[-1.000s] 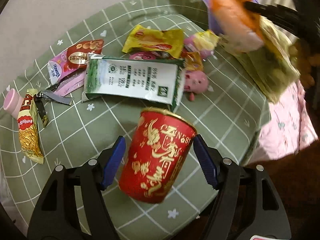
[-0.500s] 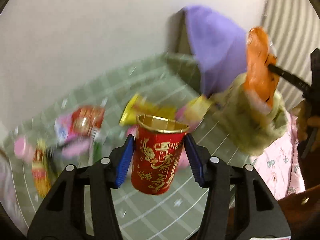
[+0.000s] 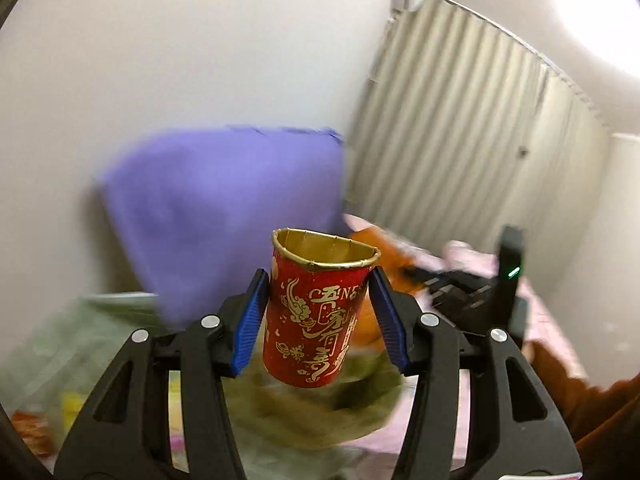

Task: Collect trash

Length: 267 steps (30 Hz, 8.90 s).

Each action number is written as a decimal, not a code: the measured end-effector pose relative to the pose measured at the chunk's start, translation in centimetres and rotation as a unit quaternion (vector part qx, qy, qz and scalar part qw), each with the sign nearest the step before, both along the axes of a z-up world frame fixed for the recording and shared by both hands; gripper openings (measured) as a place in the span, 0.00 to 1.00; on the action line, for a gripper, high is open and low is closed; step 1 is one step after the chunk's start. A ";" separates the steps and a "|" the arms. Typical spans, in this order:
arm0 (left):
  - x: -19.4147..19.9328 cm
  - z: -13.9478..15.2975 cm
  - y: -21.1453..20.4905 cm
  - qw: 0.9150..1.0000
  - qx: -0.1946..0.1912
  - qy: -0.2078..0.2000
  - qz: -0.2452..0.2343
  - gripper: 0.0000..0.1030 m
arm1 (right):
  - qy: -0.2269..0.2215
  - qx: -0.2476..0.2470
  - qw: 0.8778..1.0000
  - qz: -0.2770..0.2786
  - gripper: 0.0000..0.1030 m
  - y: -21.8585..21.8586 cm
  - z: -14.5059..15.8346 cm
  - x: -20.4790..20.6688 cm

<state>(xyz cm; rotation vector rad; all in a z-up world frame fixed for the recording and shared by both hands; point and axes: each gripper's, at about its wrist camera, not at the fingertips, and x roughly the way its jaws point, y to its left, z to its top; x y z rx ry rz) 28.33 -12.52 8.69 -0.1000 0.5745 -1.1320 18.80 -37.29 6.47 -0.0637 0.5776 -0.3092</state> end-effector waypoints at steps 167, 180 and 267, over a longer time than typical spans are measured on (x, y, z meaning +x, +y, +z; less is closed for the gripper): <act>-1.2 -13.8 26.1 0.882 0.148 0.145 0.423 0.52 | 0.104 0.293 0.950 0.023 0.46 19.2 -21.1 6.3; -0.3 -14.0 26.1 0.893 0.153 0.146 0.398 0.52 | 0.108 0.286 0.945 0.117 0.09 21.8 -21.0 8.6; -0.9 -0.5 -5.7 0.999 0.040 -0.015 -0.017 0.67 | -0.028 0.192 0.978 0.072 0.04 2.2 -1.4 -4.7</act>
